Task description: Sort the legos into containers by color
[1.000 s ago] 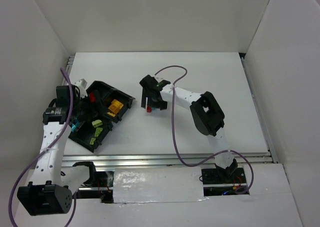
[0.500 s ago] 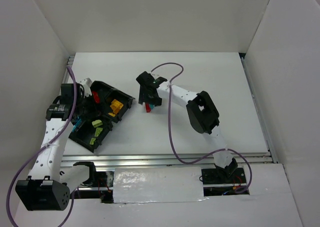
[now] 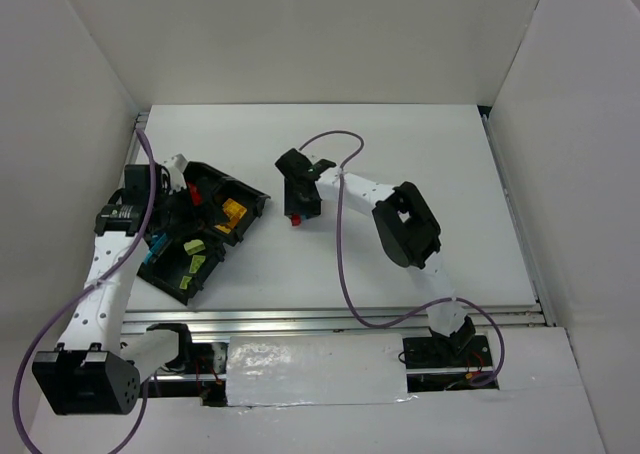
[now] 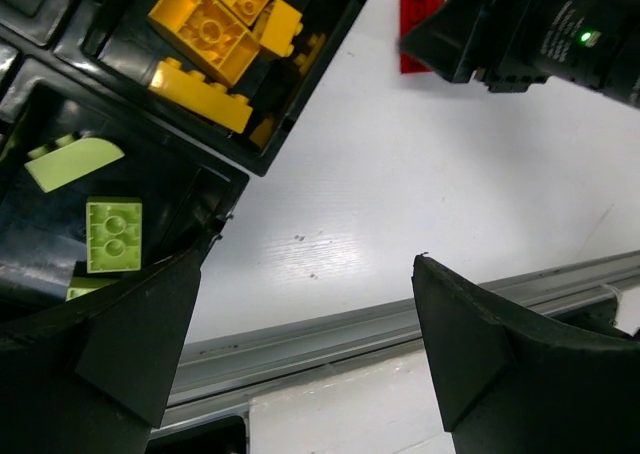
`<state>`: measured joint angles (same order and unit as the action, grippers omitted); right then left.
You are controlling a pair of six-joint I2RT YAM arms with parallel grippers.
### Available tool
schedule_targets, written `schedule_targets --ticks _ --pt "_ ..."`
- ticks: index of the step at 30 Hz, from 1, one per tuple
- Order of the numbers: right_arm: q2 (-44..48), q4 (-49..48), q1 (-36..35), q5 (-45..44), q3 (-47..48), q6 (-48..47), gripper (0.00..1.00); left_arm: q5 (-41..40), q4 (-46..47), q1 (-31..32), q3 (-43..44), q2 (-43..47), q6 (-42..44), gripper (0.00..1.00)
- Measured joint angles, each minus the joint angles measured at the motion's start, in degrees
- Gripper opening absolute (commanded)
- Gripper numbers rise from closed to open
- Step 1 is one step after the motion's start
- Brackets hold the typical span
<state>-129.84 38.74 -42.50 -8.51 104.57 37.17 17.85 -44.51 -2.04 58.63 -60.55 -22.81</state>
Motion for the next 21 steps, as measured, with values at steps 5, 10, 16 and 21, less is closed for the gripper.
schedule_targets --ticks 5,10,16,21 --pt "5.9 -3.0 0.0 3.2 -8.5 -2.5 0.0 5.6 2.9 0.0 -0.1 -0.4 -3.0 0.99" --pt "21.9 -6.1 -0.5 7.9 -20.3 -3.6 0.0 13.6 11.6 1.1 -2.7 -0.4 -11.9 0.99" --pt "43.6 -17.3 -2.6 18.3 -30.5 -3.5 0.0 15.1 20.4 9.9 -2.6 -0.9 -23.0 0.99" --pt "49.3 -21.2 -4.0 21.9 -32.9 -3.1 0.0 15.2 25.5 14.5 -1.1 -3.4 -30.0 1.0"
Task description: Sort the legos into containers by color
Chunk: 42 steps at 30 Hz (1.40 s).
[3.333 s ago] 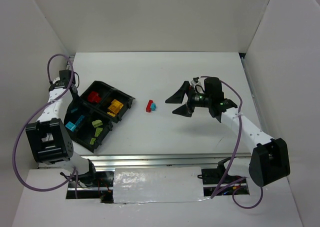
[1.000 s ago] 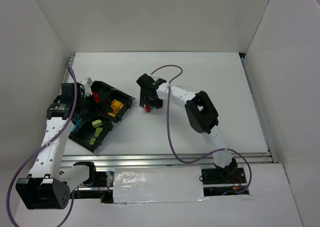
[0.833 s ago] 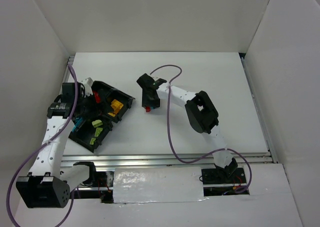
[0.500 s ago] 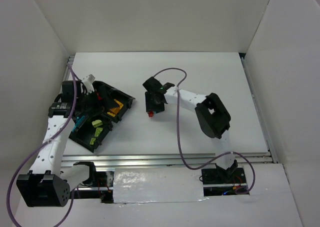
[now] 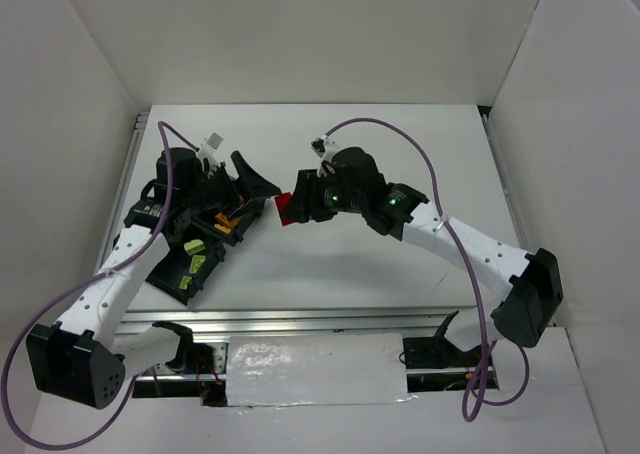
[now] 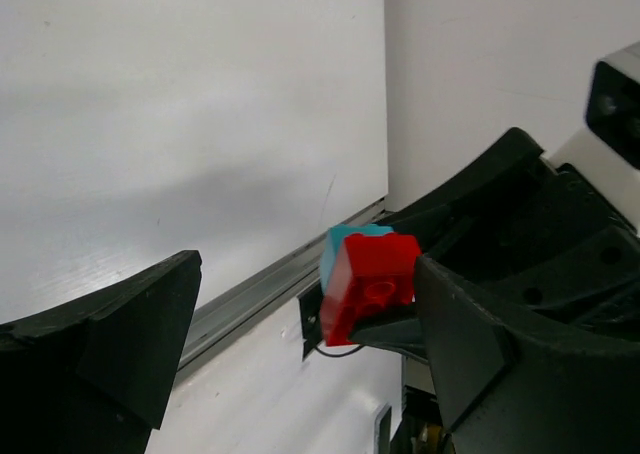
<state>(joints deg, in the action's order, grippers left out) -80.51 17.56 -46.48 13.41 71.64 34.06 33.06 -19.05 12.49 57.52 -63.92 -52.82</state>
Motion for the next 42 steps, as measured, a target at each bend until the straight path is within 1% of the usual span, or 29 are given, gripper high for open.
schedule_targets --ticks 6,9,12,17,18,19,20,23,24,25,26,27,28,29,30,34,37,39,42 --pt "0.0 0.0 0.0 1.0 -0.1 0.1 0.0 -0.4 5.0 2.0 0.0 -0.2 -5.5 0.98" --pt "0.0 0.1 -0.1 1.0 -0.5 0.1 0.0 -0.4 6.6 3.3 0.0 -0.4 -7.3 0.96" --pt "0.0 0.4 0.0 1.0 -0.9 0.1 0.0 -0.4 7.5 4.2 0.0 -0.5 -7.7 0.89" --pt "0.0 0.7 0.0 1.0 -0.8 0.1 0.0 -0.4 7.9 5.5 0.0 -1.1 -7.7 0.73" --pt "0.0 0.9 0.0 1.0 -0.7 0.1 0.0 -0.4 7.9 5.9 0.0 -1.3 -7.6 0.65" --pt "0.0 0.9 0.0 1.0 -0.5 0.2 0.0 -0.5 7.9 6.4 0.0 -1.6 -7.6 0.61" --pt "0.0 1.0 -0.1 1.0 -0.3 0.2 0.0 -0.6 7.9 6.9 0.0 -1.8 -7.4 0.46" --pt "-0.1 2.0 0.0 0.5 0.4 0.0 0.0 -1.3 7.7 7.5 -0.1 -2.1 -7.4 0.19" --pt "-0.5 2.3 0.0 0.5 0.6 -0.1 0.01 -1.5 7.7 7.6 -0.1 -2.2 -7.3 0.02" --pt "-0.8 2.6 0.0 0.5 0.8 -0.1 0.02 -1.7 7.5 7.6 -0.1 -2.2 -6.9 0.0" --pt "-1.0 2.8 0.0 0.6 1.0 0.0 0.09 -2.0 7.1 7.6 -0.1 -2.4 -7.1 0.0" --pt "-1.3 3.1 0.0 0.5 1.2 0.0 0.2 -2.0 7.1 7.6 -0.1 -2.7 -7.0 0.0" --pt "-1.4 3.3 0.0 0.5 1.2 0.0 0.37 -2.0 7.1 7.6 -0.1 -3.0 -6.9 0.0" --pt "-1.4 3.4 0.0 0.5 1.2 0.0 0.94 -1.9 7.1 7.6 -0.1 -3.2 -6.8 0.0" --pt "-1.4 3.7 0.0 0.5 1.2 0.3 1.0 -1.6 7.2 7.6 -0.1 -3.4 -6.6 0.0" --pt "-1.1 1.7 0.8 4.3 1.0 0.1 1.0 -1.6 7.1 7.9 0.0 -3.5 -4.2 0.0" --pt "1.0 -1.8 4.8 12.7 -1.9 -0.2 1.0 0.2 8.6 7.9 0.3 -3.5 -2.2 0.0" --pt "3.0 -4.1 8.7 19.0 -4.5 -0.1 1.0 3.1 11.7 7.8 0.2 -3.5 -1.1 0.0" --pt "5.7 -9.4 13.9 27.7 -8.6 1.3 1.0 9.1 20.9 7.8 -0.8 -3.4 -1.7 0.0"
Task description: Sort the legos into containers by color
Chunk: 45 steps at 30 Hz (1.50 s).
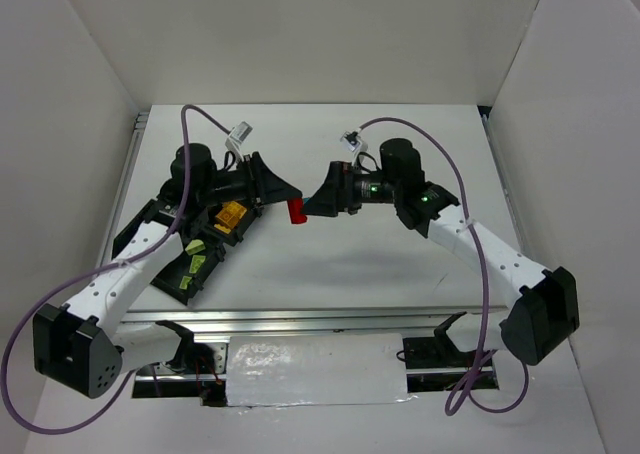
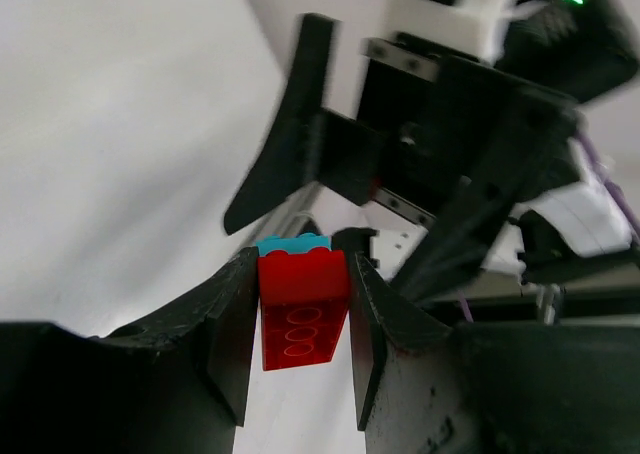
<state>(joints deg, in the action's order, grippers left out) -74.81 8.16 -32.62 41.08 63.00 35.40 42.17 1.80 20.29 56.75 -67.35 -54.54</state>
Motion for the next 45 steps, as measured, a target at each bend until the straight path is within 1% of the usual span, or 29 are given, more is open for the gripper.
schedule_targets --ticks 4,7,8,11,13,14,18,24,28,31,33,34,36,37,38,40,45 --pt "2.3 -5.1 2.1 7.8 -3.3 1.9 0.99 7.4 14.4 0.1 -3.9 0.2 -4.4 0.0" --pt "3.3 -9.9 2.1 11.5 -5.0 4.3 0.95 11.3 19.7 0.2 -4.6 0.2 -6.1 0.0" --pt "3.6 -12.3 2.1 12.9 -5.8 5.5 0.94 12.2 20.4 0.3 -4.5 0.3 -5.9 0.0" --pt "3.6 -17.9 2.1 15.5 -6.5 8.8 0.82 14.1 20.6 0.5 -4.3 0.5 -5.4 0.0" --pt "3.6 -21.3 2.1 16.9 -6.6 10.9 0.8 14.8 20.6 0.5 -4.3 0.7 -5.4 0.0" --pt "3.6 -23.2 2.1 17.5 -6.6 12.0 0.75 15.0 20.6 0.6 -4.3 0.9 -5.5 0.0" --pt "3.5 -29.4 2.1 19.1 -7.4 16.1 0.66 15.8 21.8 0.7 -4.3 1.6 -5.8 0.0" --pt "2.7 -35.5 2.1 20.6 -8.5 20.6 0.68 16.0 22.0 0.7 -4.3 2.7 -5.7 0.0" --pt "2.7 -37.4 2.1 21.1 -9.6 21.7 0.62 16.0 22.2 0.7 -4.3 2.8 -5.8 0.0" --pt "2.6 -38.4 2.0 21.4 -10.1 22.3 0.6 16.1 23.1 0.8 -4.3 2.8 -6.6 0.0" --pt "2.6 -38.8 1.7 21.6 -10.1 22.4 0.54 16.2 24.8 0.8 -4.7 2.8 -7.9 0.0" --pt "2.5 -38.9 1.6 21.6 -10.1 22.4 0.4 16.3 25.9 0.8 -5.0 2.8 -8.8 0.0" --pt "2.2 -39.6 1.6 21.8 -10.3 22.5 0.23 16.8 27.3 0.9 -5.3 2.8 -10.2 0.0" --pt "1.9 -41.3 1.7 21.9 -10.7 22.9 0.11 16.9 27.5 0.9 -5.5 2.9 -10.7 0.0" --pt "1.9 -42.2 1.6 21.8 -11.0 23.4 0.03 17.0 27.5 0.9 -5.6 2.9 -11.5 0.0" --pt "1.5 -44.1 1.6 22.1 -11.5 24.5 0.0 16.9 27.6 0.9 -5.7 2.9 -11.6 0.0" --pt "0.8 -47.3 2.0 22.6 -12.6 26.0 0.0 16.2 24.7 0.9 -5.6 3.6 -9.4 0.0"
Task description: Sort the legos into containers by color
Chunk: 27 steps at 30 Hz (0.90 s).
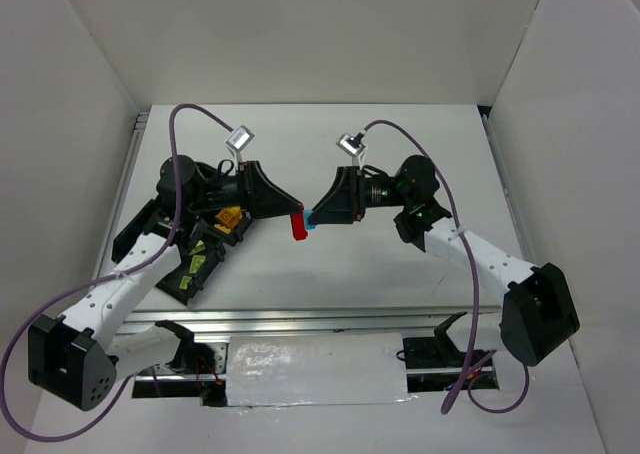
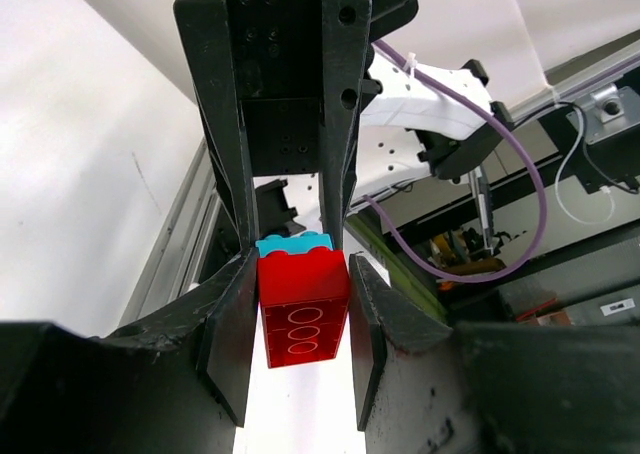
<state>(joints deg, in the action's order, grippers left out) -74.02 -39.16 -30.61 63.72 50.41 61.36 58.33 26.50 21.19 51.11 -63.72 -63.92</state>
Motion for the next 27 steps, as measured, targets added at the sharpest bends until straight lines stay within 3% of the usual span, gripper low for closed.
schedule_targets --ticks 5,11,14,16,21,27 --pt "0.1 -0.1 3.3 0.9 -1.7 -0.5 0.0 -1.4 -7.7 -0.7 1.9 0.5 6.1 0.0" --pt "2.3 6.3 9.6 0.7 -2.8 -5.0 0.0 -2.0 -14.3 -5.6 5.0 1.2 11.8 0.0" --pt "3.9 12.0 10.0 -0.9 -2.7 -9.0 0.0 -6.6 -23.6 -9.2 7.8 1.2 17.5 0.0" --pt "4.9 18.0 10.0 -3.0 -2.1 -12.2 0.0 -14.6 -33.2 -11.7 12.2 0.2 21.6 0.0" --pt "6.7 31.3 9.9 -9.2 -0.5 -18.5 0.0 -44.3 -53.0 -16.3 25.6 -6.5 26.7 0.0" --pt "11.4 42.1 9.7 -14.6 1.0 -23.1 0.0 -70.1 -62.8 -19.0 29.9 -14.1 26.1 0.0"
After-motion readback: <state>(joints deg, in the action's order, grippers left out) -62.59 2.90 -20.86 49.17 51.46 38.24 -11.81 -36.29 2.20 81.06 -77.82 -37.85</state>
